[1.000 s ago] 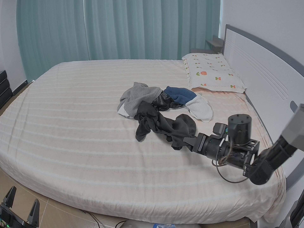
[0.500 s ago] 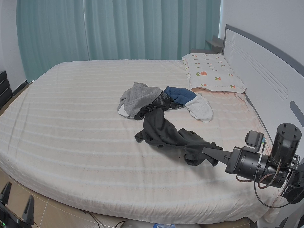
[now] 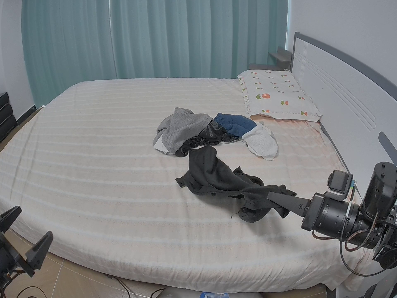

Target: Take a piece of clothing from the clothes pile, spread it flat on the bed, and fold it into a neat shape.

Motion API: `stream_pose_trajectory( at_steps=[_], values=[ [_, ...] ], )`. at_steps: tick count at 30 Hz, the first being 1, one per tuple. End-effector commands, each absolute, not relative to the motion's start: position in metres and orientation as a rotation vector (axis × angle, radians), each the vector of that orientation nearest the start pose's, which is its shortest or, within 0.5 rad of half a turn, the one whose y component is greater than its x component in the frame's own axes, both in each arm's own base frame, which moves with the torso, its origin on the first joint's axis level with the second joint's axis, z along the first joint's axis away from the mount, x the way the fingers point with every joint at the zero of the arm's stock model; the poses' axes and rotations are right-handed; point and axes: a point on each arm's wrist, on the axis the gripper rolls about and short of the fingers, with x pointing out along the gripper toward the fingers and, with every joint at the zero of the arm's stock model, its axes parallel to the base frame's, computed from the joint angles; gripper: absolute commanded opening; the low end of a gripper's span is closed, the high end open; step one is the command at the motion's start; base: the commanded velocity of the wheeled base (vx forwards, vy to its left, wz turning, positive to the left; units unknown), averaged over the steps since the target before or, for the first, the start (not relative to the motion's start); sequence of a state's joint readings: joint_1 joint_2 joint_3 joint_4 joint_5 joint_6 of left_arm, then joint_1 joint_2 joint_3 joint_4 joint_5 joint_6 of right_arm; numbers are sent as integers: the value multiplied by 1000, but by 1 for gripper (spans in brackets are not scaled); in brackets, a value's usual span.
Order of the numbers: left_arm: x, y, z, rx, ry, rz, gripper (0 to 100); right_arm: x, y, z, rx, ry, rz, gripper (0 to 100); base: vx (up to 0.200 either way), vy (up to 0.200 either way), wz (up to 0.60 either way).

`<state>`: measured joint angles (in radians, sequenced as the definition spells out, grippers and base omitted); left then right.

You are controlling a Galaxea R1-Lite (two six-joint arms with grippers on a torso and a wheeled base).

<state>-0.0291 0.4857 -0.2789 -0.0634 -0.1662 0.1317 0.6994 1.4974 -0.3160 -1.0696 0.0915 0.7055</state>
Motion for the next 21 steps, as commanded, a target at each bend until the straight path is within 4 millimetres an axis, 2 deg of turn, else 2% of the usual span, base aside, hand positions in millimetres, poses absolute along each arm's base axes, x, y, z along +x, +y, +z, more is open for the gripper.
stream_pose_trajectory(
  at_steps=[1, 2, 3, 6, 8, 10, 15, 21],
  values=[
    [97, -22, 156, 177, 423, -419, 100, 161, 141, 164, 644, 343, 731, 0, 0, 0, 0],
    [98, -23, 156, 176, 426, -422, 100, 161, 141, 164, 644, 343, 731, 0, 0, 0, 0],
    [116, -31, 152, 183, 447, -460, 100, 160, 141, 164, 643, 339, 727, 0, 0, 0, 0],
    [149, -48, 140, 201, 473, -502, 100, 160, 141, 166, 646, 329, 716, 0, 0, 0, 0],
    [163, -56, 133, 204, 482, -511, 100, 160, 140, 167, 646, 322, 712, 0, 0, 0, 0],
    [186, -73, 119, 171, 483, -500, 100, 160, 140, 167, 647, 320, 712, 0, 0, 0, 0],
    [218, -113, 100, 27, 492, -484, 100, 160, 139, 168, 650, 315, 710, 0, 0, 0, 0],
    [252, -151, 62, 14, 552, -510, 100, 159, 139, 171, 656, 303, 715, 0, 0, 0, 0]
  ],
)
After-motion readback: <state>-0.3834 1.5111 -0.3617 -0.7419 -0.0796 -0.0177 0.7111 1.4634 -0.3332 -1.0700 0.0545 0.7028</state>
